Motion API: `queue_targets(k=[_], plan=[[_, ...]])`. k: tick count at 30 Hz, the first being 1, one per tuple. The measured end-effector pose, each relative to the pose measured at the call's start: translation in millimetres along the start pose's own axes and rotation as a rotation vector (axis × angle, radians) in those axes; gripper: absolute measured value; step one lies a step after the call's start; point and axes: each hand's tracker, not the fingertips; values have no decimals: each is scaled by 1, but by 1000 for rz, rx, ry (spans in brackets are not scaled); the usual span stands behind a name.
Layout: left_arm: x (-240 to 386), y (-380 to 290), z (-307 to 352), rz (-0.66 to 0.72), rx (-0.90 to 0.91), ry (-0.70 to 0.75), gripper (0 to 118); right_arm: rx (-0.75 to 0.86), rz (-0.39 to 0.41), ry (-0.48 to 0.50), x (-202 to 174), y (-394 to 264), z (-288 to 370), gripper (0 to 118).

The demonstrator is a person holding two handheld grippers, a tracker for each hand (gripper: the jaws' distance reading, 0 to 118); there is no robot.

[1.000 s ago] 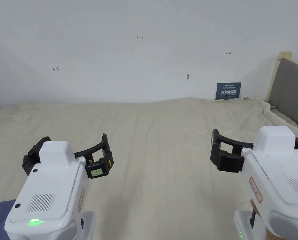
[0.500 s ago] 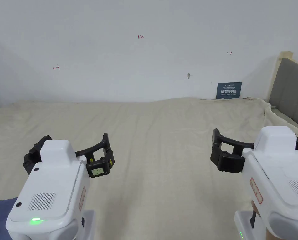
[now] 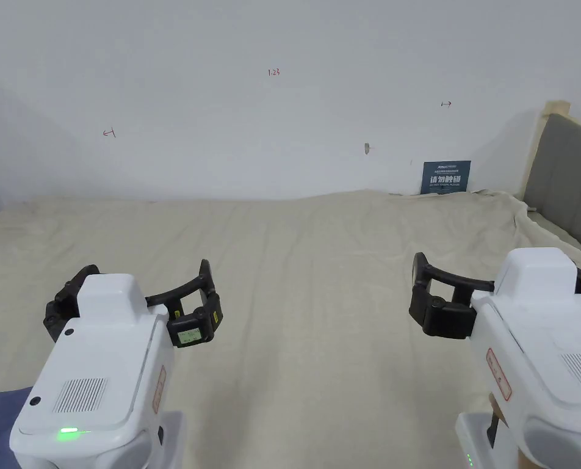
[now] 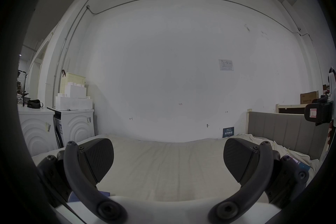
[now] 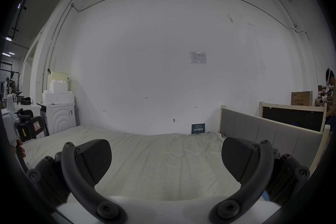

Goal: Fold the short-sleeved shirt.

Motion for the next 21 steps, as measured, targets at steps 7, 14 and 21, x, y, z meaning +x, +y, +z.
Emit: queue_targets(k=[7,14,21], plan=[[1,0,0,-2,-2,-2,118,0,-1,-2,0,0,1,118],[0,1,0,1,0,-2,118,2,0,-1,0,1,1,118],[0,1,1,4,0,-5,118,-5,7,-2,0,0,1,118]])
